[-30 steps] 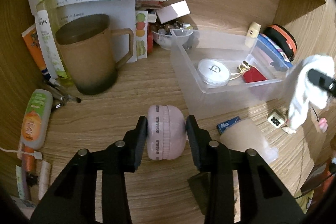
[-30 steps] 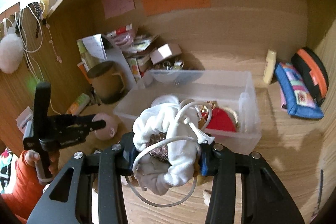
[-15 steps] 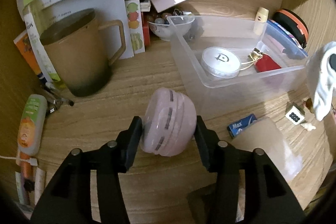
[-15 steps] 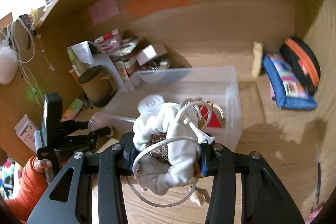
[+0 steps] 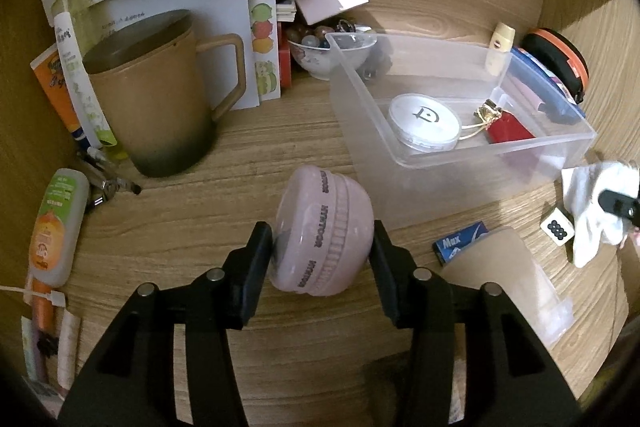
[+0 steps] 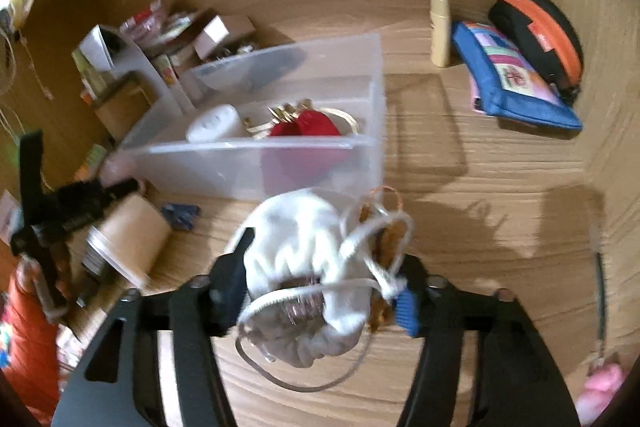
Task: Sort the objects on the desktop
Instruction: 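Lift the pink cleanser and white pouch and carry both toward the clear box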
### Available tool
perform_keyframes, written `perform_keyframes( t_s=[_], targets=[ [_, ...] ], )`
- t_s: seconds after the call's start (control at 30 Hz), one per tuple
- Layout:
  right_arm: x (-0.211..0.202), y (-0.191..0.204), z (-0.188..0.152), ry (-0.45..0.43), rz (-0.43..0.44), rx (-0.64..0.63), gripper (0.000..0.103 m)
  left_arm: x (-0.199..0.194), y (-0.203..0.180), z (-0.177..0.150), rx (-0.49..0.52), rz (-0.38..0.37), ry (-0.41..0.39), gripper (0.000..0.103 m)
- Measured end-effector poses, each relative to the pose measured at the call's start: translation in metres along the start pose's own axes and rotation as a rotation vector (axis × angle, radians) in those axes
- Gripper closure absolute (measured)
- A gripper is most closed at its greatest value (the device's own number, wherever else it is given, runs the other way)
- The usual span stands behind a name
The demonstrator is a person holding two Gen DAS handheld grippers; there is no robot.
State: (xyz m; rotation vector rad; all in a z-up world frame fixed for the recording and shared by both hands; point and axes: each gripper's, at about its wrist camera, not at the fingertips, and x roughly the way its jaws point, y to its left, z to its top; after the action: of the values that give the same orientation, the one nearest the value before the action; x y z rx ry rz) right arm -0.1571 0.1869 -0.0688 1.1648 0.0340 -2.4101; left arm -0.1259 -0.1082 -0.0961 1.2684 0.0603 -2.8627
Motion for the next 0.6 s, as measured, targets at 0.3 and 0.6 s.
perform_keyframes(
  t_s=[0.3, 0.6],
  targets=[
    [-0.020, -0.014, -0.022, 0.039, -0.127, -0.083, 0.022, 0.000, 0.003, -0.002, -0.034, -0.029, -0.005, 0.055],
    [-0.039, -0.019, -0.046, 0.122, -0.163, -0.170, 0.022, -0.001, 0.001, -0.004, -0.031, -0.039, -0.010, 0.055]
  ],
)
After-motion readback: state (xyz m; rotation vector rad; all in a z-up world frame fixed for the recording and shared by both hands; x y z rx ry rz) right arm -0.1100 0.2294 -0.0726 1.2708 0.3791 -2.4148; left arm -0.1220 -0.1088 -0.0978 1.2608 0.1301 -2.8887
